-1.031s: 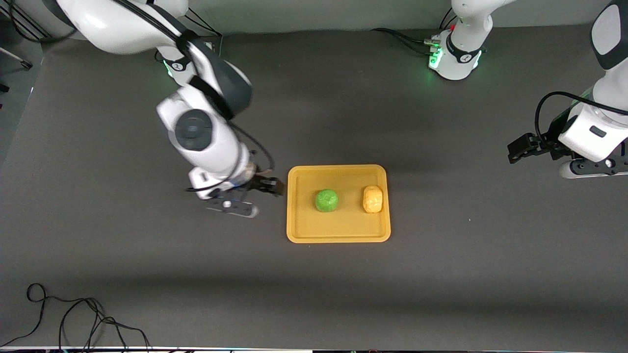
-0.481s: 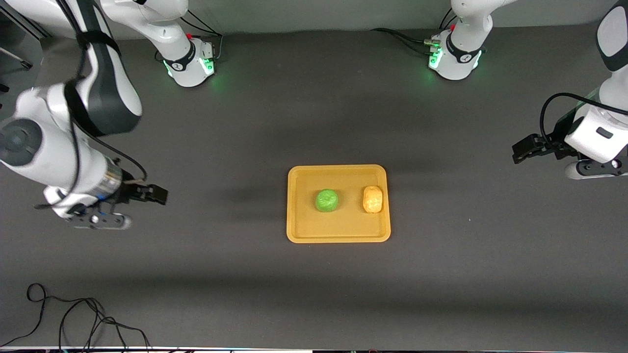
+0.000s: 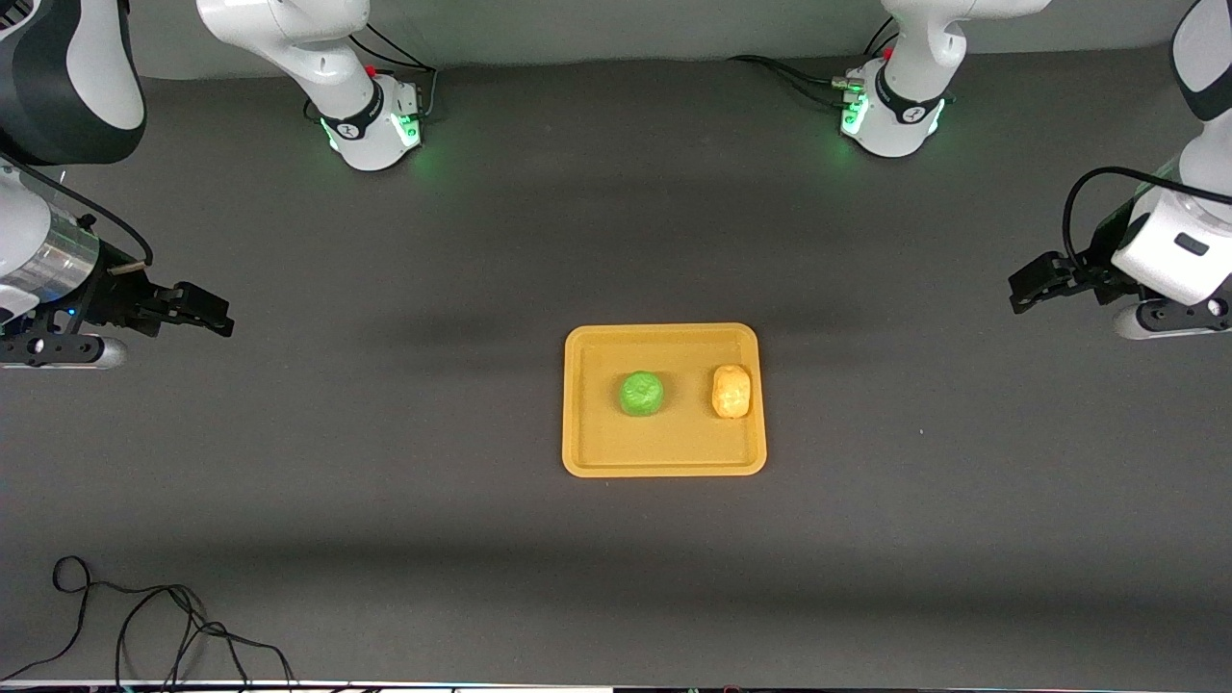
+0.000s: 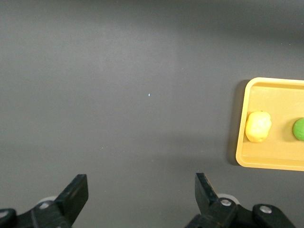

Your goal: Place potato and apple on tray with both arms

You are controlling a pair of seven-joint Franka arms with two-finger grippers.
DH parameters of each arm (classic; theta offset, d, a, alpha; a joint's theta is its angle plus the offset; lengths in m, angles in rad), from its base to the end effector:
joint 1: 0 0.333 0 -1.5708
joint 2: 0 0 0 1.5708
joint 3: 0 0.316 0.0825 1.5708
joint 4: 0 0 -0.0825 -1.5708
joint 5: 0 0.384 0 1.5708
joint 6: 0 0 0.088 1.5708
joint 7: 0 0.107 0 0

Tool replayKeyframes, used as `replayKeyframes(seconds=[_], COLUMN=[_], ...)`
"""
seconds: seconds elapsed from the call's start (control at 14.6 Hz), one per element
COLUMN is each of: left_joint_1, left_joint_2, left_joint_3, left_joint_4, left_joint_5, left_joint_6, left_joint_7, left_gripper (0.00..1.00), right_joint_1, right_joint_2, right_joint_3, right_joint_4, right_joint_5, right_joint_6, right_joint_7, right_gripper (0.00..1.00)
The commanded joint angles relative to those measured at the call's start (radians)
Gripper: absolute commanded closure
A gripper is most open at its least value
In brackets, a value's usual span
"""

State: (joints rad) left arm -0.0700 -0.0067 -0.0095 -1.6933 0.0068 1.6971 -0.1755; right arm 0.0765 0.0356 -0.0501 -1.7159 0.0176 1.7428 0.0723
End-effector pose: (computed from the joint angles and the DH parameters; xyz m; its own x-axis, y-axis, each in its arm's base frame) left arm 0.5587 -0.0439 0.5811 0.9954 0.0950 0.0115 0.0951 -0.9955 -0.0049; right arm 0.5731 0.0171 0.5503 0.9988 -0.0489 -0.0098 -0.0490 -0.9987 -0.0149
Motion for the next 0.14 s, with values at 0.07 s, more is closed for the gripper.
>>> replayKeyframes(seconds=[0.07], left_joint_1=[-0.019], left_joint_2=[-0.041], left_joint_3=[0.026], left_joint_4=[-0.031], left_joint_5=[0.002], left_joint_6=[-0.001], left_joint_7=[0.017], left_gripper=[0.00], right_joint_1=[0.025], right_joint_2=[-0.013], right_joint_3=[-0.016], right_joint_4=[-0.004], right_joint_5=[0.024], right_joint_6=[0.003], right_joint_7=[0.001], right_gripper=[0.00])
